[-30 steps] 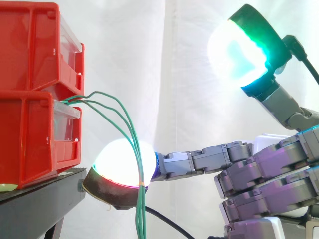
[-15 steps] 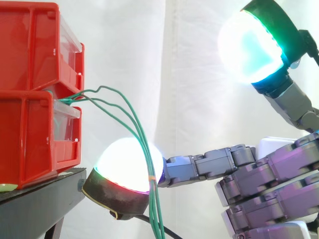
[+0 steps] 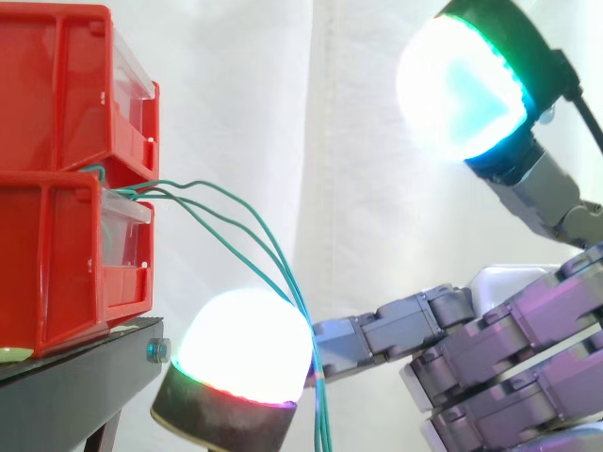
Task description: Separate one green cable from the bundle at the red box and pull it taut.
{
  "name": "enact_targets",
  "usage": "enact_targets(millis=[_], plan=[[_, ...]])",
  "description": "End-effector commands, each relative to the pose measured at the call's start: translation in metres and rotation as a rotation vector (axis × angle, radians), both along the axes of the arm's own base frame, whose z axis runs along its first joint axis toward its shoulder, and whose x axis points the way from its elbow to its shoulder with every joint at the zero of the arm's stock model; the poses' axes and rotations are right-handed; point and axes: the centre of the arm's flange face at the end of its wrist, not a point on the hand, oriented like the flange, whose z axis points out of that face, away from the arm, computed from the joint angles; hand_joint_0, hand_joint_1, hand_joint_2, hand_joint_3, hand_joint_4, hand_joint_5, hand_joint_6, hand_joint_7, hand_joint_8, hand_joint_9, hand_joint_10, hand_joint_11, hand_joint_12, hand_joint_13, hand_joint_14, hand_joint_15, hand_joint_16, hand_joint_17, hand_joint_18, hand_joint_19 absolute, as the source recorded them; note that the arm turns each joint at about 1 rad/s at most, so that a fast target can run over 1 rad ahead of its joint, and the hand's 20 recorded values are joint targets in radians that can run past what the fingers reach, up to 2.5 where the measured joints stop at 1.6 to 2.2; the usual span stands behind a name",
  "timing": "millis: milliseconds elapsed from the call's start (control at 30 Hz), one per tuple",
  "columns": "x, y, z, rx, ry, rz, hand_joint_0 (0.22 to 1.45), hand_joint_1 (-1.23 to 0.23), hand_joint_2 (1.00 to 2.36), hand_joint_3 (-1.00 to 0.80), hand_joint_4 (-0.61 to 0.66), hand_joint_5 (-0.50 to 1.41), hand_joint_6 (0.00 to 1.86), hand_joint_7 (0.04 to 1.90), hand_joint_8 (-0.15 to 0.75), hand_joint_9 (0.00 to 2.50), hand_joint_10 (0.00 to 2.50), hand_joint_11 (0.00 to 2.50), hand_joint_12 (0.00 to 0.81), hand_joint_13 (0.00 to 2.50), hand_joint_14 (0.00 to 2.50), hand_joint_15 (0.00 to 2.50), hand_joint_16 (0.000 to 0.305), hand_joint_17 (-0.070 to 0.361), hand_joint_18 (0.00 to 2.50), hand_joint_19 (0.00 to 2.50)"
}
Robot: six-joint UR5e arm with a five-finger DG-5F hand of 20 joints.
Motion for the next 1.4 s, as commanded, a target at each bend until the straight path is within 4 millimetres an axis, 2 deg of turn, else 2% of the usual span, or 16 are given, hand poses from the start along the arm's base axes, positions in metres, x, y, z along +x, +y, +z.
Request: enact_targets(millis=[0,167,433,600,900,1367], plan=[[-0.001,-0.005,-0.001,-0.015,0.024,-0.002,0.37,-0.69,1.0,-0.5,0.38,-0.11,0.5,0.74,0.409,2.17,0.02,0.45,0.575,2.21,0.02,0.54,0.09,0.202,2.5,0.29],[-0.001,-0.015,0.0,-0.032,0.025,-0.016,0.37,-0.68,1.0,-0.5,0.38,-0.11,0.5,0.75,0.409,2.17,0.02,0.45,0.578,2.21,0.02,0.55,0.089,0.201,2.5,0.3],[-0.001,-0.016,0.0,-0.059,0.023,-0.025,0.37,-0.68,1.0,-0.5,0.38,-0.11,0.5,0.75,0.408,2.17,0.02,0.44,0.583,2.21,0.02,0.54,0.09,0.202,2.5,0.29],[0.008,-0.02,0.015,-0.159,-0.007,-0.116,0.37,-0.68,1.0,-0.5,0.38,-0.12,0.5,0.74,0.407,2.16,0.02,0.44,0.574,2.21,0.02,0.54,0.089,0.201,2.5,0.29],[0.006,-0.035,0.015,-0.244,0.032,-0.318,0.37,-0.68,1.0,-0.5,0.38,-0.12,0.5,0.73,0.408,2.16,0.02,0.43,0.575,2.2,0.02,0.54,0.089,0.2,2.5,0.29],[0.001,-0.028,0.013,-0.309,0.086,-0.352,0.37,-0.68,1.0,-0.5,0.38,-0.12,0.5,0.73,0.408,2.16,0.02,0.44,0.575,2.21,0.02,0.54,0.089,0.201,2.5,0.29]])
